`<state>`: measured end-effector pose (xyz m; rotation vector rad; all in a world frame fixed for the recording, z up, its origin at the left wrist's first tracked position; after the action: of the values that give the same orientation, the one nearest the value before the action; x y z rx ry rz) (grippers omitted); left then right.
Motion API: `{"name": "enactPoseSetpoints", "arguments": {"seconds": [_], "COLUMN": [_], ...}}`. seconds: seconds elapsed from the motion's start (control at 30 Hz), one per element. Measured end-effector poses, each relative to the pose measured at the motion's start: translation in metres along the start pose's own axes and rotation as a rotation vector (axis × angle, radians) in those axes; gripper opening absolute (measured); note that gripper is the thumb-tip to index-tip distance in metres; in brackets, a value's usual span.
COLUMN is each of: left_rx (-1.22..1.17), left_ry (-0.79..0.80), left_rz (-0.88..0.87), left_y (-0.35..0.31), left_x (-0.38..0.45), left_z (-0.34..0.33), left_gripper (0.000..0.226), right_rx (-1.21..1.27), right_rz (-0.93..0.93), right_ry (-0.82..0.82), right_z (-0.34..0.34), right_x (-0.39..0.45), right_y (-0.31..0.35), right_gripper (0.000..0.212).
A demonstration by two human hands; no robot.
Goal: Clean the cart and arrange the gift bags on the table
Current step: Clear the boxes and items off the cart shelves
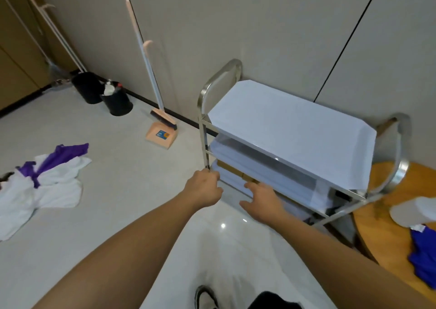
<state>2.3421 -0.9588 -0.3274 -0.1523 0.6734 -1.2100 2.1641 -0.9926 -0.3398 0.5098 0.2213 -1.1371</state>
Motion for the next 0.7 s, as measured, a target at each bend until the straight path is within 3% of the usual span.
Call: {"name": "enactPoseSetpoints", "arguments": {"seconds": [0.53, 0.7], "left_rx": [-0.002, -0.032], "left_ry": [0.102, 0.067], "left_rz": [0.051, -0.020], "left_y": [0.061, 0.083], "left_x": [0.184, 0.261], "left_z": [-0.010, -0.053], "left_gripper": [0.044, 0.037], "right_rx": [0.224, 0.263], "right_rz": [-0.144, -0.198], "right_ry": [0.128, 0.047], "right_z": [-0.048, -0.091], "right_x": [0.200, 0.264], "right_y": [-0.004, -0.020], "right_gripper": [0.060, 0.058]}}
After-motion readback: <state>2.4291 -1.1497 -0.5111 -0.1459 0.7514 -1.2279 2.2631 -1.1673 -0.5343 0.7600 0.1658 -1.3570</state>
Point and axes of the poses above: each hand's wrist, its own x-axis towards the middle knuckle, its own z-axis out of the back of the hand, y = z × x, the point moved 6 cm from there along x, towards the middle knuckle, and after that the axes turned 9 degrees about -x, right-handed, at the moved point
